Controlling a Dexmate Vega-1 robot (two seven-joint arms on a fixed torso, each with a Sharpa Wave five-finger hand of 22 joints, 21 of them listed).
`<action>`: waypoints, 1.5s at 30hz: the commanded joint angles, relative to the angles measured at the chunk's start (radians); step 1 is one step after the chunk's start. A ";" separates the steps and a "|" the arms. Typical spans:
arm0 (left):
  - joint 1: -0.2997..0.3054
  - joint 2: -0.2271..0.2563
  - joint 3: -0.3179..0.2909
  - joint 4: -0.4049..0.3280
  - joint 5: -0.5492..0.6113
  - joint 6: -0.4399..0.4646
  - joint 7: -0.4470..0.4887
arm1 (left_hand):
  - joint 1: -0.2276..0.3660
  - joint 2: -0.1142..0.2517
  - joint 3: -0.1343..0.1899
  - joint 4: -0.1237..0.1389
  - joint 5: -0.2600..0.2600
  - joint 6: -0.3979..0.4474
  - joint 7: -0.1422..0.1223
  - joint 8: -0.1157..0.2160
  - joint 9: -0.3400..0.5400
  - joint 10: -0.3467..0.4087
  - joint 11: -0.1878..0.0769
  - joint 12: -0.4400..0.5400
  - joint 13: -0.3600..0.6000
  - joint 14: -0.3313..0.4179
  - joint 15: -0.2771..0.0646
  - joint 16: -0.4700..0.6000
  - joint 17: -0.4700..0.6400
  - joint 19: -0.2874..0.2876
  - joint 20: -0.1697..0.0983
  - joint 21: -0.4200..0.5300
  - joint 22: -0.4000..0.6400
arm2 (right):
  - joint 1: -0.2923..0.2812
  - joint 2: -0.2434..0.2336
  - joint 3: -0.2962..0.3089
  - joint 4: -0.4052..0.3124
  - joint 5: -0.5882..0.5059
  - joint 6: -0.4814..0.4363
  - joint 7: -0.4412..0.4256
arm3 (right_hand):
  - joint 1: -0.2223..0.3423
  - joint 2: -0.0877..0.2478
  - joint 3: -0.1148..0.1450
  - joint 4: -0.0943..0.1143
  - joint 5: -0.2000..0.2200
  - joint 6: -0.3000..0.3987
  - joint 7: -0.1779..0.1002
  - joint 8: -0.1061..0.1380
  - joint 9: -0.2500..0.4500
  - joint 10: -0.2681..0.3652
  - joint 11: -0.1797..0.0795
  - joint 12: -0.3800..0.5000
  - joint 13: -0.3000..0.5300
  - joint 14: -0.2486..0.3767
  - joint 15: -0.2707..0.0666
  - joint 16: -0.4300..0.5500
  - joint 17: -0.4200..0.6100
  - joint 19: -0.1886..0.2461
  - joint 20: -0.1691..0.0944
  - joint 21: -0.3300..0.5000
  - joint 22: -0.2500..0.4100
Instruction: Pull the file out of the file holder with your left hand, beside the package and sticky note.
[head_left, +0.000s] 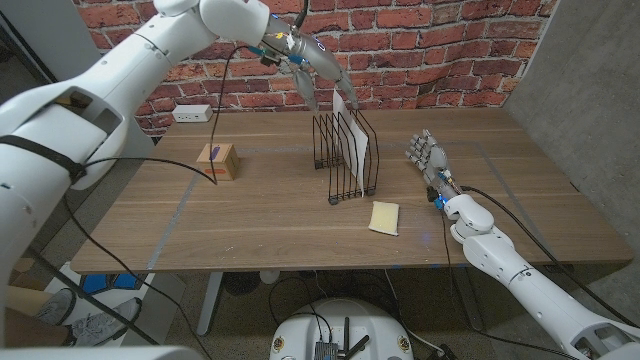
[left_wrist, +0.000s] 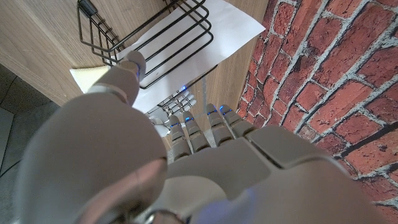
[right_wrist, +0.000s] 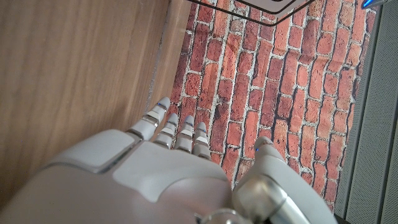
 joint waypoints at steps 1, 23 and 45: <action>0.020 -0.010 0.004 -0.013 0.067 0.016 0.058 | 0.011 0.014 -0.008 0.001 0.000 0.013 0.008 0.008 0.003 0.020 0.012 0.008 0.001 0.018 -0.168 0.003 0.002 0.009 -0.157 0.004 0.001 | -0.003 -0.002 0.002 0.001 0.006 0.004 0.010 | 0.000 0.042 0.003 -0.005 0.005 0.006 0.004 0.004 0.004 0.009 -0.002 0.002 0.002 0.007 -0.001 0.005 0.000 0.005 0.003 0.005 0.004; 0.058 -0.014 0.024 -0.024 0.048 0.091 0.064 | 0.026 0.048 -0.030 0.003 0.003 0.064 0.049 0.017 0.003 0.068 0.030 0.016 0.001 0.091 -0.153 0.013 0.001 0.010 -0.156 0.003 0.001 | -0.017 -0.016 0.009 -0.015 0.019 0.001 0.027 | -0.001 0.042 0.001 -0.004 0.004 0.007 0.005 0.004 0.004 0.009 -0.001 0.002 0.002 0.006 0.000 0.005 0.000 0.005 0.003 0.005 0.004; -0.058 -0.114 0.103 0.151 0.019 0.048 0.031 | 0.055 0.095 -0.044 0.003 0.005 0.152 0.044 0.029 0.004 0.146 0.020 0.027 0.001 0.140 -0.166 0.009 0.001 0.036 -0.161 0.008 0.001 | -0.024 -0.021 0.017 -0.010 0.031 0.012 0.043 | -0.003 0.042 -0.001 -0.004 0.004 0.007 0.003 0.004 0.004 0.008 0.000 0.002 0.002 0.006 0.002 0.006 -0.001 0.004 0.006 0.005 0.004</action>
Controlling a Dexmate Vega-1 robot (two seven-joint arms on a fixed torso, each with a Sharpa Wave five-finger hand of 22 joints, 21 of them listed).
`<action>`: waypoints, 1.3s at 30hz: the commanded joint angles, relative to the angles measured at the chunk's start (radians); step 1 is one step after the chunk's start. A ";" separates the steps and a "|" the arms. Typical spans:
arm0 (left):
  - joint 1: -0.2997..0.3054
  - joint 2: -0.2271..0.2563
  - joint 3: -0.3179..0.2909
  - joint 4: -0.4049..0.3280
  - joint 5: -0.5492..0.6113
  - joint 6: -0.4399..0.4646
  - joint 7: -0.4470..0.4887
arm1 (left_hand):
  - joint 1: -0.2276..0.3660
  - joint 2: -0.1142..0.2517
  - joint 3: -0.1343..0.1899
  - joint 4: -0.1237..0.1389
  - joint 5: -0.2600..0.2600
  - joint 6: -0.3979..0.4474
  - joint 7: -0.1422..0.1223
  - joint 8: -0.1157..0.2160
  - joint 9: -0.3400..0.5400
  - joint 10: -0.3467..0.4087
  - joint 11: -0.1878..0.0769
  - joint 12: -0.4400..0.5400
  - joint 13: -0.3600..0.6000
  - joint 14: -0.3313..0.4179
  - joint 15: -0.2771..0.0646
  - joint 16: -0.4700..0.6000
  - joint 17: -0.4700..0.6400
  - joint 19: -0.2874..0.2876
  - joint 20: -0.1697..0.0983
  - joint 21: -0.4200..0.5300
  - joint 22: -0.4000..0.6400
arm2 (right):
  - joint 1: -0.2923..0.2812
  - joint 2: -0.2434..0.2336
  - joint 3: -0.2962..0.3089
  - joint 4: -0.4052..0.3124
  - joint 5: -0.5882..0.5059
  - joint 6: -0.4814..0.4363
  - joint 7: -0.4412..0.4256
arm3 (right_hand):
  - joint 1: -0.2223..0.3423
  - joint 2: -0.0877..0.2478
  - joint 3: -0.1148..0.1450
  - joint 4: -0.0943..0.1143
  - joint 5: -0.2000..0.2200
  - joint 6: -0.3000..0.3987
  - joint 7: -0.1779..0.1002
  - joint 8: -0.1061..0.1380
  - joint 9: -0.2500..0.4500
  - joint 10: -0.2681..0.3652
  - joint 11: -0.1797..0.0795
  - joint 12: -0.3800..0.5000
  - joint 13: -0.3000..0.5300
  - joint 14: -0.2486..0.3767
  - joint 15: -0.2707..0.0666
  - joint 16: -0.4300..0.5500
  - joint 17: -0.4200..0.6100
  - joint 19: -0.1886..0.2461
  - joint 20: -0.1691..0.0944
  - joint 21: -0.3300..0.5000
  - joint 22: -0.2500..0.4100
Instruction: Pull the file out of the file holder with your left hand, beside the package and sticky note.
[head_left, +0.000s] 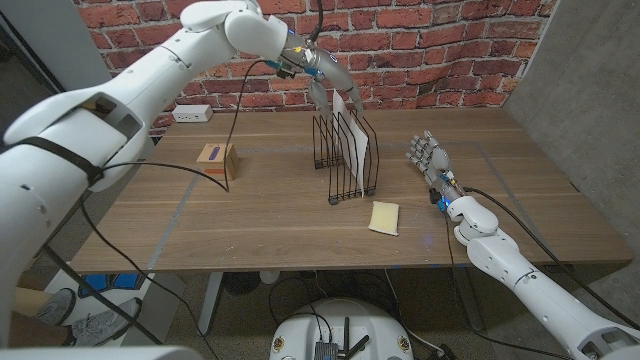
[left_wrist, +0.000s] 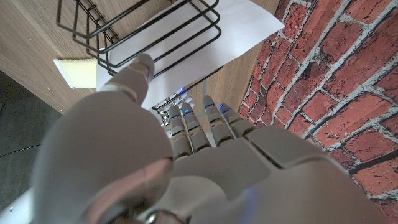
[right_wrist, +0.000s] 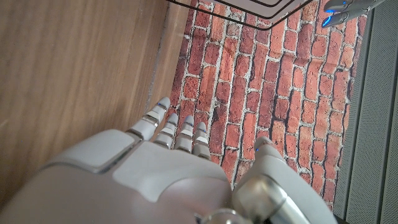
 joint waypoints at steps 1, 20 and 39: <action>-0.051 -0.045 0.040 0.081 -0.014 -0.015 -0.016 | 0.006 0.015 -0.009 -0.003 0.005 0.030 0.000 0.006 0.001 0.026 0.002 0.008 0.003 0.015 -0.164 0.001 0.000 0.017 -0.164 0.009 0.002 | -0.003 -0.002 0.007 0.008 0.010 0.007 0.011 | -0.003 0.042 -0.001 -0.004 0.004 0.007 0.002 0.004 0.004 0.008 -0.001 0.002 0.002 0.006 0.003 0.006 -0.001 0.004 0.007 0.005 0.004; -0.091 -0.092 0.092 0.167 0.014 -0.027 0.007 | 0.016 0.037 -0.024 -0.002 0.004 0.070 -0.004 0.005 0.001 0.055 -0.005 0.006 0.003 0.039 -0.168 0.000 0.001 0.039 -0.168 0.012 0.002 | 0.016 0.003 0.008 0.040 0.020 0.014 0.040 | -0.003 0.042 -0.002 -0.004 0.004 0.007 0.002 0.004 0.004 0.008 -0.001 0.002 0.002 0.005 0.003 0.006 -0.001 0.003 0.009 0.005 0.004; -0.107 -0.120 0.126 0.242 0.067 -0.062 0.106 | 0.034 0.060 -0.052 -0.005 0.003 0.138 -0.003 0.003 0.001 0.129 -0.024 0.012 0.002 0.087 -0.167 0.003 0.003 0.067 -0.170 0.013 0.003 | 0.036 0.009 0.005 0.064 0.023 0.013 0.053 | -0.003 0.043 -0.003 -0.004 0.005 0.009 0.003 0.004 0.004 0.009 0.001 0.002 0.002 0.005 0.004 0.006 -0.002 0.003 0.010 0.005 0.004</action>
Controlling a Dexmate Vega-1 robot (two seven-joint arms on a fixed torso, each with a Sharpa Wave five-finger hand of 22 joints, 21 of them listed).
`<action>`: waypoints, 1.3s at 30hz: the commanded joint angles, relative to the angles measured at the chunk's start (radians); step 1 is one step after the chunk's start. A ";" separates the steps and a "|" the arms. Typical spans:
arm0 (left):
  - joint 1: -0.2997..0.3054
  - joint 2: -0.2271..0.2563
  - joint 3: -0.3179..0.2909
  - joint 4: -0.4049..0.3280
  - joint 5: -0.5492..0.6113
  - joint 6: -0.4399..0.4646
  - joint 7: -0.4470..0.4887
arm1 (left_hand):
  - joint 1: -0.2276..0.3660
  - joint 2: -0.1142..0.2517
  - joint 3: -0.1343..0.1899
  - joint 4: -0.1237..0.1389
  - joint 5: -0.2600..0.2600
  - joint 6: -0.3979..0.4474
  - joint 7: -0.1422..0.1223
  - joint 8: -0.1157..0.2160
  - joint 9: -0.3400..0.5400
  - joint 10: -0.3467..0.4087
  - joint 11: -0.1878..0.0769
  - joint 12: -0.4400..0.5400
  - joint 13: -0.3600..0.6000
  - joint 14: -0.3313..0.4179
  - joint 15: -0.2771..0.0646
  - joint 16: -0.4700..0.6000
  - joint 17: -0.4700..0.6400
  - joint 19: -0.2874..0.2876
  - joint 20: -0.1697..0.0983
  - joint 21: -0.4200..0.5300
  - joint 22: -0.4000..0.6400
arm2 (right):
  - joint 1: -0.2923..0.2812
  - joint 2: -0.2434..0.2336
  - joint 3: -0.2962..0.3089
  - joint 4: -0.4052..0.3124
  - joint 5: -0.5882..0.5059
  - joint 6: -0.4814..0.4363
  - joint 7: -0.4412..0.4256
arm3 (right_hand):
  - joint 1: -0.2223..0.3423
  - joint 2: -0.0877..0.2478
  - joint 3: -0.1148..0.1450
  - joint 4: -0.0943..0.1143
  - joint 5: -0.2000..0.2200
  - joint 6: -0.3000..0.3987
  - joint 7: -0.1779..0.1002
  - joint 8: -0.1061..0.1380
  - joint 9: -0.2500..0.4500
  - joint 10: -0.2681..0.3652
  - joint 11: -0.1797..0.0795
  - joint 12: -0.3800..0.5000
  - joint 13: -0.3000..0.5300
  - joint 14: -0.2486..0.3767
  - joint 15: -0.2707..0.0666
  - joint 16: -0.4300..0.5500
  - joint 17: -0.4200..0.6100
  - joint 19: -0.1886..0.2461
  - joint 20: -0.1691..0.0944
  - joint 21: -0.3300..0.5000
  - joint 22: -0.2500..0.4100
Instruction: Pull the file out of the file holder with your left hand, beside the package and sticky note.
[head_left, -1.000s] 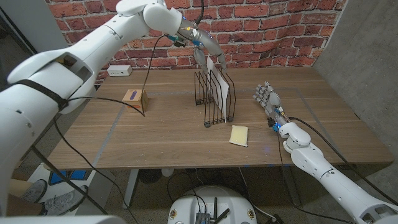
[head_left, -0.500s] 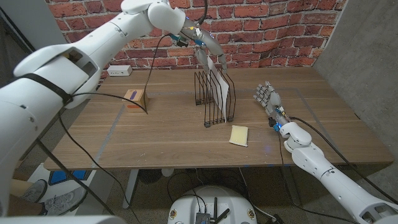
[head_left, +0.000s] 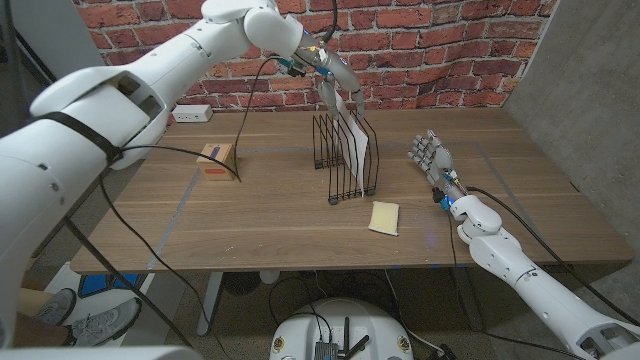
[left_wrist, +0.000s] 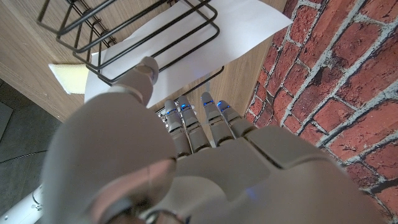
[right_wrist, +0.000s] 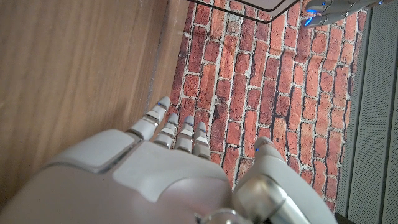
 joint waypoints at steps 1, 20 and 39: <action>-0.013 -0.020 0.023 0.049 0.036 -0.024 0.067 | 0.004 0.014 -0.014 0.001 0.002 0.033 0.003 0.004 0.001 0.028 -0.017 0.005 0.002 0.028 -0.167 0.003 0.002 0.016 -0.166 0.006 0.003 | 0.011 0.006 -0.001 0.015 0.001 0.002 0.008 | -0.003 0.043 -0.003 -0.004 0.005 0.009 0.003 0.004 0.004 0.009 0.001 0.002 0.002 0.006 0.005 0.007 0.003 0.003 0.002 0.005 0.004; 0.015 0.004 0.014 0.006 0.078 -0.035 0.158 | 0.070 0.054 -0.059 -0.004 0.001 0.205 -0.009 0.006 0.001 0.187 -0.042 0.010 0.002 0.157 -0.186 0.010 0.007 0.080 -0.167 0.013 0.006 | 0.003 0.003 0.003 0.009 0.006 0.005 0.009 | -0.003 0.043 -0.003 -0.004 0.005 0.018 0.004 0.007 0.005 0.010 0.001 0.003 0.003 0.007 0.004 0.007 0.003 0.005 0.003 0.006 0.004; 0.047 0.025 -0.014 -0.024 0.137 -0.054 0.276 | 0.137 0.081 -0.090 -0.005 0.000 0.373 -0.020 0.005 0.002 0.337 -0.050 0.008 0.005 0.290 -0.194 0.017 0.011 0.153 -0.169 0.020 0.010 | -0.001 0.001 0.006 0.006 0.011 0.004 0.011 | -0.003 0.045 -0.004 -0.003 0.005 0.020 0.004 0.007 0.005 0.010 0.000 0.003 0.003 0.007 0.003 0.008 0.003 0.006 0.003 0.006 0.004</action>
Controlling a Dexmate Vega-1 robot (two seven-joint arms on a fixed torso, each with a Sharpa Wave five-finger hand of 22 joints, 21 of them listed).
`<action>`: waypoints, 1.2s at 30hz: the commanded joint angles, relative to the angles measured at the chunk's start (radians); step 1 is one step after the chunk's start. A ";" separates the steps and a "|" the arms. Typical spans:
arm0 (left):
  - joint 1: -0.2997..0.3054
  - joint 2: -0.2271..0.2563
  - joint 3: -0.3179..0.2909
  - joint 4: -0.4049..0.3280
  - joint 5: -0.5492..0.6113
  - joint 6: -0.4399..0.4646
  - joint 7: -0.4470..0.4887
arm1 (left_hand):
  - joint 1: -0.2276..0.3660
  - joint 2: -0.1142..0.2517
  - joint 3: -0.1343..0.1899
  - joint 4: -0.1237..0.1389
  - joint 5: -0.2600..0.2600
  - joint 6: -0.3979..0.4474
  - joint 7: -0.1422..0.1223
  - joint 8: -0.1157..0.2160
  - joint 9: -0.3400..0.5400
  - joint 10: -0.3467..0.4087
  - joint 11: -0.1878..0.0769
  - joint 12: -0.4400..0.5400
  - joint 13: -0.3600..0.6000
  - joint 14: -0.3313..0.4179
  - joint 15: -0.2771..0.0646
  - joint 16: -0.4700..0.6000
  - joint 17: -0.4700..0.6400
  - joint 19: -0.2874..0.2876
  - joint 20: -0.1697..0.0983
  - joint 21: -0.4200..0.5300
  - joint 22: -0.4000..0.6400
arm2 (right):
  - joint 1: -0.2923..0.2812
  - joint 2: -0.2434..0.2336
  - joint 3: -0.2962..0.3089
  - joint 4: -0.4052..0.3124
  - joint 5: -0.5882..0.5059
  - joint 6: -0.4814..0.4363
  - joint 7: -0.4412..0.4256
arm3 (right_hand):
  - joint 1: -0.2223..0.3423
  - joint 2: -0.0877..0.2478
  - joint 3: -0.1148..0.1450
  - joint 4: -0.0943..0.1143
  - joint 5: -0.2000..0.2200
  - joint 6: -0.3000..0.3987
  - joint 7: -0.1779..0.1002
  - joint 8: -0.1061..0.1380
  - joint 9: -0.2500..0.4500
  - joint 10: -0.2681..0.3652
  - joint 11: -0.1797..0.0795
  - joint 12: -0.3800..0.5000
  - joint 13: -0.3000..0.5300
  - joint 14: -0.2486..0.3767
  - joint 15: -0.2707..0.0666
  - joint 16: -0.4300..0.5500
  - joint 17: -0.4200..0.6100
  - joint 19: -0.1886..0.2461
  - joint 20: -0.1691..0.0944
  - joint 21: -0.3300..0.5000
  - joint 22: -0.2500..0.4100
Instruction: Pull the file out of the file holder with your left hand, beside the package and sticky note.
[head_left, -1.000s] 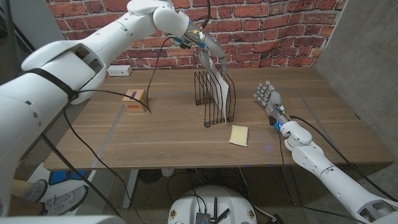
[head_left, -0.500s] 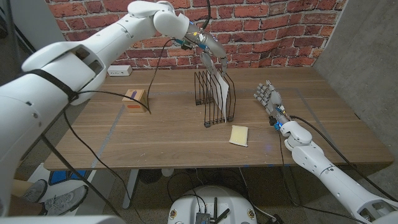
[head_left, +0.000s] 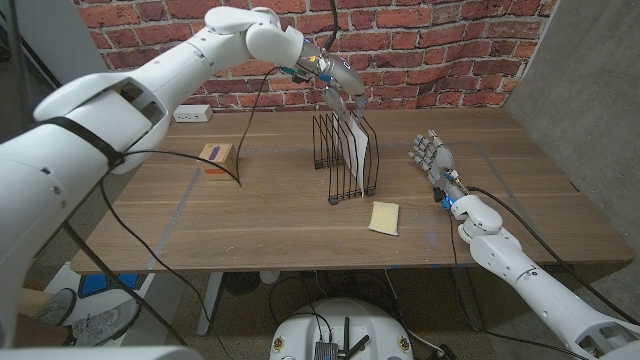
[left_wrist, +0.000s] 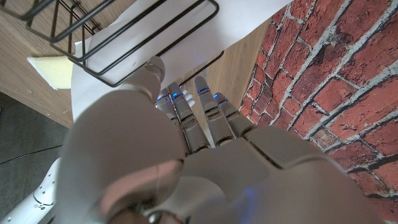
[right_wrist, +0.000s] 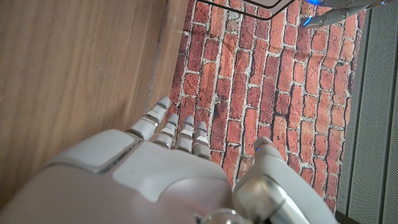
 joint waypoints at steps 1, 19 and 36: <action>0.020 0.015 -0.019 -0.019 0.041 -0.012 0.082 | 0.017 0.002 -0.009 0.000 0.000 0.033 -0.003 0.005 0.002 0.039 0.000 0.000 0.003 0.032 -0.176 0.006 0.004 0.022 -0.168 0.006 0.003 | -0.001 0.000 0.001 -0.001 0.004 0.000 0.004 | -0.003 0.045 -0.004 -0.003 0.005 0.007 0.002 0.007 0.005 0.011 0.000 0.003 0.003 0.006 0.003 0.007 0.003 0.006 0.003 0.006 0.004; 0.029 0.019 -0.020 -0.017 0.021 -0.016 0.070 | 0.037 0.011 -0.029 0.002 0.000 0.127 -0.009 0.009 0.004 0.125 -0.002 -0.002 0.005 0.119 -0.180 0.009 0.005 0.055 -0.168 0.003 0.002 | -0.004 0.000 0.003 -0.004 0.006 -0.003 0.000 | -0.004 0.045 -0.004 -0.002 0.005 0.007 0.003 0.006 0.005 0.011 0.002 0.003 0.003 0.007 0.004 0.008 0.003 0.007 0.003 0.007 0.004; 0.034 0.022 -0.023 -0.021 0.053 -0.016 0.114 | 0.050 0.021 -0.044 0.004 0.000 0.205 -0.004 0.021 0.012 0.227 -0.002 0.002 0.009 0.213 -0.182 0.015 0.008 0.074 -0.167 -0.001 0.002 | -0.003 -0.001 0.003 -0.006 0.003 -0.003 -0.004 | -0.004 0.046 -0.005 -0.001 0.005 0.007 0.002 0.006 0.005 0.011 0.002 0.003 0.003 0.008 0.003 0.009 0.003 0.007 0.003 0.006 0.004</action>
